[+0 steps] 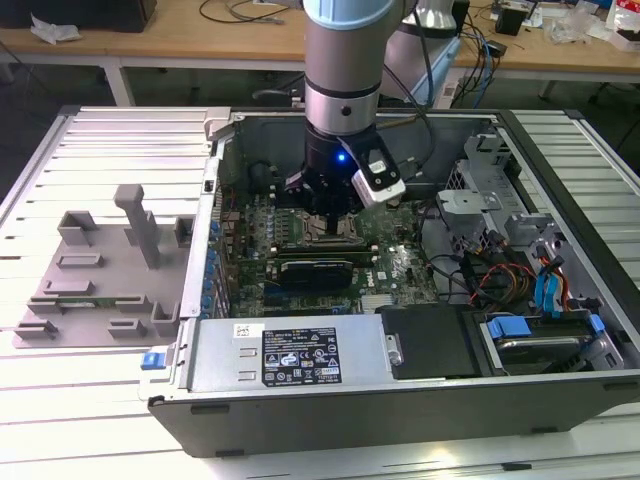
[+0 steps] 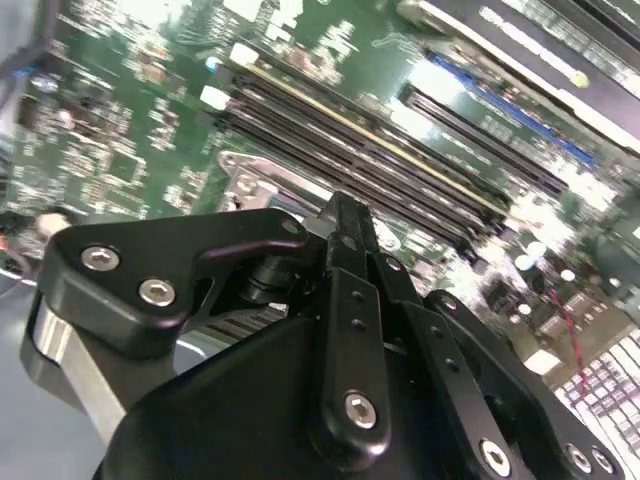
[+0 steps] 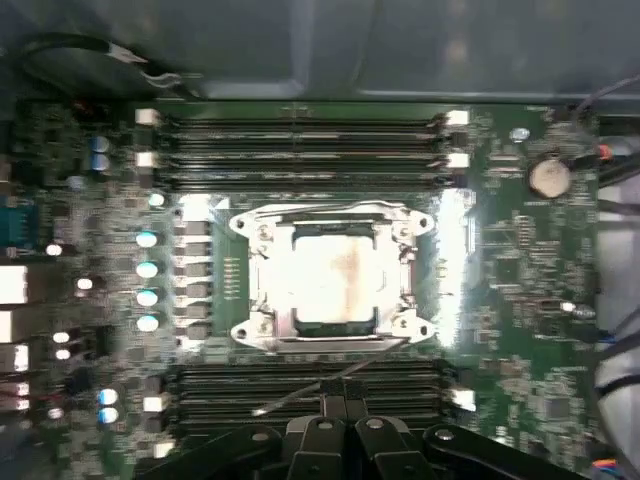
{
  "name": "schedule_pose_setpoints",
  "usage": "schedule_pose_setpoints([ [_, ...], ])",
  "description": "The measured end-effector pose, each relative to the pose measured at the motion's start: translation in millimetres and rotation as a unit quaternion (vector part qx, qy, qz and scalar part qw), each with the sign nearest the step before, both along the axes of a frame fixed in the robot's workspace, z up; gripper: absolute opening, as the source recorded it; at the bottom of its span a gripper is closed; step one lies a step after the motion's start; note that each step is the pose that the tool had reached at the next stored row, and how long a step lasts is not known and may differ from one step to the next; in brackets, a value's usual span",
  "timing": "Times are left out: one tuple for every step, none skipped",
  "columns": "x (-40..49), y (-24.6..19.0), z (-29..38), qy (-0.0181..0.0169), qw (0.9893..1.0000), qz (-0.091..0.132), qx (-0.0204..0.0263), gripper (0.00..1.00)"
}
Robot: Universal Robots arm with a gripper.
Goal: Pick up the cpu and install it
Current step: 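Install the second cpu locking lever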
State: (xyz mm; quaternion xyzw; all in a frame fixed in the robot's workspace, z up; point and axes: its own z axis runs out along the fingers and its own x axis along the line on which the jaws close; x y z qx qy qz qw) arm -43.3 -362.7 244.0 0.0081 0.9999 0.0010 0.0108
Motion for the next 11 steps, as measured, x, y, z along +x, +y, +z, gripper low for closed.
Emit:
schedule_pose_setpoints([
  [0.2,0.0,0.0,0.0062,1.0,0.0,0.0002,0.11],
  [0.1,0.0,0.0,0.0065,1.0,0.0,0.0002,0.11],
  [0.1,0.0,0.0,0.0066,1.0,0.0,0.0003,0.11],
  [0.1,0.0,-0.1,0.0066,1.0,0.001,0.0003,0.11],
  [0.1,-0.2,-0.6,0.0065,0.9999,0.011,0.0003,0.11],
  [0.1,-0.3,-1.4,0.0066,0.9997,0.023,0.0002,0.11],
  [-0.2,-0.4,-2.5,0.0065,0.9995,0.03,0.0001,0.11],
  [-1.6,-0.4,-4.3,0.0065,0.9995,0.031,0.0005,0.11],
  [-2.8,-0.4,-5.6,0.0065,0.9995,0.031,0.0008,0.11],
  [-3.7,-0.4,-6.4,0.0065,0.9995,0.031,0.0009,0.11],
  [-4.6,-0.4,-7.9,0.0065,0.9995,0.031,0.0011,0.11],
])
